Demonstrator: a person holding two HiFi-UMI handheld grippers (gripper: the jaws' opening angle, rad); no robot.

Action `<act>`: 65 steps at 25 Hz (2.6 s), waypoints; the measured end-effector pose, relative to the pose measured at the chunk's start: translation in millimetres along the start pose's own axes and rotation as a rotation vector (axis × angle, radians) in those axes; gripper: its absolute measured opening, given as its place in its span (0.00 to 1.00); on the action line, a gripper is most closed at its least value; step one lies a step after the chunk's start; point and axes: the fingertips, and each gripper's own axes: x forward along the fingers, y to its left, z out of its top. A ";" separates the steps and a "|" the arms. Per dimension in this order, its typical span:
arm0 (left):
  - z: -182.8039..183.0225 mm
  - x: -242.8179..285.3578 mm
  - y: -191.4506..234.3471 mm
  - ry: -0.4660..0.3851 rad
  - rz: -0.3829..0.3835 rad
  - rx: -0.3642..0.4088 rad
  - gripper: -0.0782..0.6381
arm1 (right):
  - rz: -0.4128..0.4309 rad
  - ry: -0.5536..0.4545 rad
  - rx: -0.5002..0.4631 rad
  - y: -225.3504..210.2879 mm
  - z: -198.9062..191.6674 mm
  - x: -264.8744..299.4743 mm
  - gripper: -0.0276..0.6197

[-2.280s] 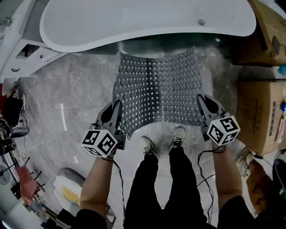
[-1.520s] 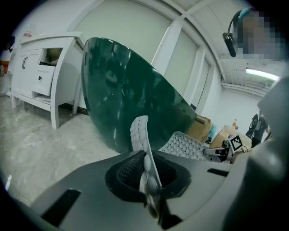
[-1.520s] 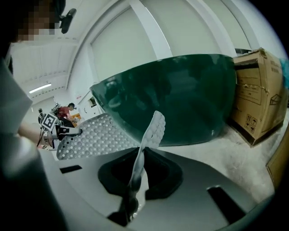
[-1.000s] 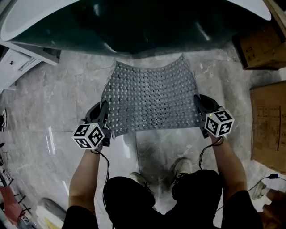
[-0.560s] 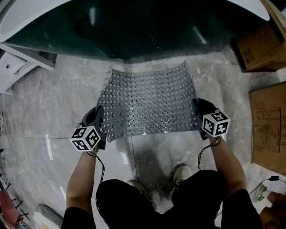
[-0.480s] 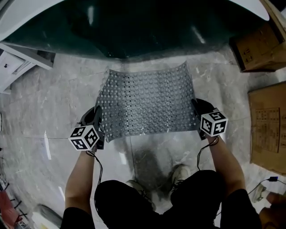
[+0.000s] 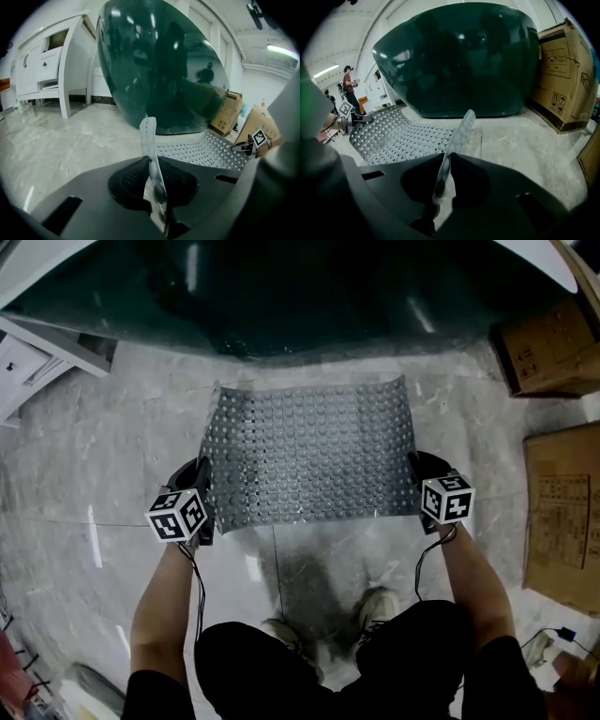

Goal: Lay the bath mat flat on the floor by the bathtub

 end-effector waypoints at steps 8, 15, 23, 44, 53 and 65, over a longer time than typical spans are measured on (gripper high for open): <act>-7.0 0.6 19.3 -0.005 0.105 0.004 0.21 | -0.121 0.069 -0.044 -21.4 -13.9 6.2 0.33; 5.9 2.8 3.0 -0.038 0.065 0.030 0.22 | -0.218 -0.008 -0.105 -33.2 4.8 -2.4 0.32; 32.0 -0.9 -39.5 -0.092 -0.024 0.061 0.19 | -0.010 -0.082 -0.141 18.1 43.6 -4.8 0.07; 142.4 -97.4 -166.6 -0.279 -0.297 0.235 0.13 | 0.211 -0.299 -0.271 137.3 183.2 -78.0 0.07; 201.1 -203.5 -236.9 -0.264 -0.355 0.235 0.13 | 0.245 -0.283 -0.228 182.9 245.3 -202.6 0.07; 347.7 -382.3 -317.1 -0.230 -0.439 0.159 0.13 | 0.275 -0.254 -0.180 247.8 364.5 -399.6 0.07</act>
